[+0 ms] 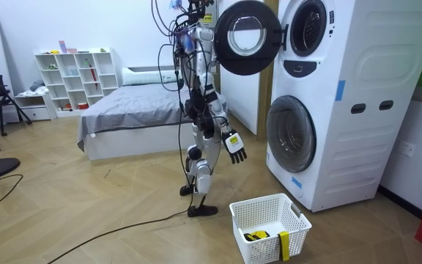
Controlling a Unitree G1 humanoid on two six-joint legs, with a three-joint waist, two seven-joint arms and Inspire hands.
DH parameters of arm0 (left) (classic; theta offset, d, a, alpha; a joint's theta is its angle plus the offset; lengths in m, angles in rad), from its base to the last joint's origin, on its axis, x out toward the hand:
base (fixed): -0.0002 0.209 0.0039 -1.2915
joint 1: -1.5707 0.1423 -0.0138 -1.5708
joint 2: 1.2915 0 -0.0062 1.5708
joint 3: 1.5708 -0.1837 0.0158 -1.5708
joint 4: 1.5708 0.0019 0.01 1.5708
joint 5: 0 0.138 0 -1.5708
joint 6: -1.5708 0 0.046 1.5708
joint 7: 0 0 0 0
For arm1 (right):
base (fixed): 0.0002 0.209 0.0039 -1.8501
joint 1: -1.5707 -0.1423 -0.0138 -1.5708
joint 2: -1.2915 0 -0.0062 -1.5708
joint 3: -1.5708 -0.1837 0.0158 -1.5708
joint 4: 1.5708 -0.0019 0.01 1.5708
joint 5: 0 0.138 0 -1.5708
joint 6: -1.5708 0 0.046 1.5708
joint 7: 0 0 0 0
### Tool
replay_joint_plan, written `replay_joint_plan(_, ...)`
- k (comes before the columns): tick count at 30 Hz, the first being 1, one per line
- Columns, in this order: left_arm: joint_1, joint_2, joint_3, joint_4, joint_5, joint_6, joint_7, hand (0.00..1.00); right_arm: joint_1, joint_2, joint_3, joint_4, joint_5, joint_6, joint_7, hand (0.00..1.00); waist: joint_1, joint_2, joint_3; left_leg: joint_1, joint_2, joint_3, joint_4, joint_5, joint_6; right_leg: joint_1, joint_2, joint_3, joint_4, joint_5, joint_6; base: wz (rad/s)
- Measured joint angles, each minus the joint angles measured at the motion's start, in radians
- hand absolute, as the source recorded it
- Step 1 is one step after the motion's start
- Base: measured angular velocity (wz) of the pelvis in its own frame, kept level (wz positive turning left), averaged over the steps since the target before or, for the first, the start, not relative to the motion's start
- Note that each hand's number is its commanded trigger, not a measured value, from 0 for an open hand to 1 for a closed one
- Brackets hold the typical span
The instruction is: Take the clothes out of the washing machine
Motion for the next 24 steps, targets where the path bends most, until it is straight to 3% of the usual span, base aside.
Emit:
replay_joint_plan(7,0.034,-0.041,-0.139,-0.188,0.043,0.025,-0.090,0.00,-0.015,-0.005,0.066,0.013,0.027,0.016,0.004,0.00,-0.002,-0.005,0.0018,-0.013,-0.024,-0.012,-0.003,0.022,0.025,0.002,-0.022,-0.003,-0.006,0.018,0.018,0.13)
replay_joint_plan(9,0.042,-0.074,-0.178,-0.232,0.041,0.026,-0.115,0.00,-0.029,-0.005,0.077,0.029,0.031,0.016,-0.002,0.00,-0.006,-0.009,0.0038,-0.013,-0.027,-0.015,-0.008,0.026,0.031,0.002,-0.029,-0.005,-0.006,0.020,0.022,0.07)
replay_joint_plan(10,0.047,-0.107,-0.194,-0.260,0.056,0.029,-0.117,0.00,-0.045,-0.005,0.087,0.048,0.036,0.016,-0.003,0.00,-0.012,-0.016,0.0026,-0.014,-0.029,-0.016,-0.007,0.029,0.035,0.000,-0.034,-0.005,-0.006,0.021,0.025,0.00)
replay_joint_plan(12,0.046,-0.149,-0.223,-0.280,0.055,0.029,-0.119,0.00,-0.069,-0.003,0.121,0.062,0.044,0.017,-0.004,0.00,-0.032,-0.018,0.0030,-0.013,-0.033,-0.012,-0.010,0.033,0.040,0.000,-0.037,-0.001,-0.006,0.026,0.031,-0.02)
replay_joint_plan(14,0.046,-0.201,-0.263,-0.294,0.047,0.022,-0.141,0.00,-0.090,0.011,0.142,0.066,0.044,0.017,-0.004,0.00,-0.074,-0.022,0.0049,-0.009,-0.043,-0.012,-0.021,0.041,0.046,-0.001,-0.044,0.001,-0.007,0.031,0.036,0.00)
replay_joint_plan(15,0.046,-0.213,-0.277,-0.294,0.039,0.019,-0.155,0.00,-0.095,0.015,0.144,0.071,0.046,0.017,-0.004,0.00,-0.079,-0.023,0.0052,-0.009,-0.043,-0.010,-0.022,0.041,0.046,-0.003,-0.044,0.004,-0.006,0.031,0.037,-0.08)
replay_joint_plan(16,0.046,-0.237,-0.320,-0.294,0.033,0.016,-0.179,0.00,-0.106,0.023,0.154,0.080,0.048,0.019,-0.007,0.00,-0.090,-0.026,0.0054,-0.009,-0.043,-0.004,-0.025,0.042,0.047,-0.007,-0.046,0.012,-0.006,0.033,0.039,-0.14)
replay_joint_plan(18,0.046,-0.252,-0.408,-0.291,0.029,0.017,-0.230,0.00,-0.126,0.030,0.183,0.089,0.067,0.019,-0.016,0.00,-0.105,-0.031,0.0059,-0.009,-0.044,0.009,-0.034,0.044,0.050,-0.017,-0.047,0.023,-0.004,0.036,0.042,-0.22)
replay_joint_plan(20,0.022,-0.282,-0.542,-0.244,0.029,0.032,-0.312,0.00,-0.148,0.048,0.202,0.094,0.073,0.020,-0.019,0.00,-0.138,-0.035,0.0088,-0.008,-0.043,0.028,-0.040,0.043,0.051,-0.022,-0.046,0.039,-0.004,0.041,0.042,-0.26)
replay_joint_plan(21,0.019,-0.291,-0.576,-0.234,0.033,0.029,-0.306,0.00,-0.152,0.052,0.202,0.094,0.072,0.021,-0.019,0.00,-0.148,-0.035,0.0087,-0.010,-0.043,0.037,-0.042,0.043,0.051,-0.027,-0.045,0.046,-0.004,0.041,0.042,-0.29)
replay_joint_plan(22,0.010,-0.324,-0.570,-0.221,0.028,0.031,-0.304,0.00,-0.153,0.058,0.205,0.093,0.073,0.022,-0.023,0.00,-0.159,-0.035,0.0086,-0.011,-0.043,0.049,-0.044,0.042,0.052,-0.035,-0.043,0.057,-0.003,0.042,0.042,-0.20)
replay_joint_plan(24,-0.010,-0.312,-0.634,-0.189,-0.004,0.037,-0.333,0.00,-0.155,0.059,0.232,0.093,0.096,0.031,-0.030,0.00,-0.185,-0.035,0.0086,-0.010,-0.043,0.049,-0.048,0.042,0.052,-0.037,-0.041,0.067,-0.004,0.043,0.042,-0.15)
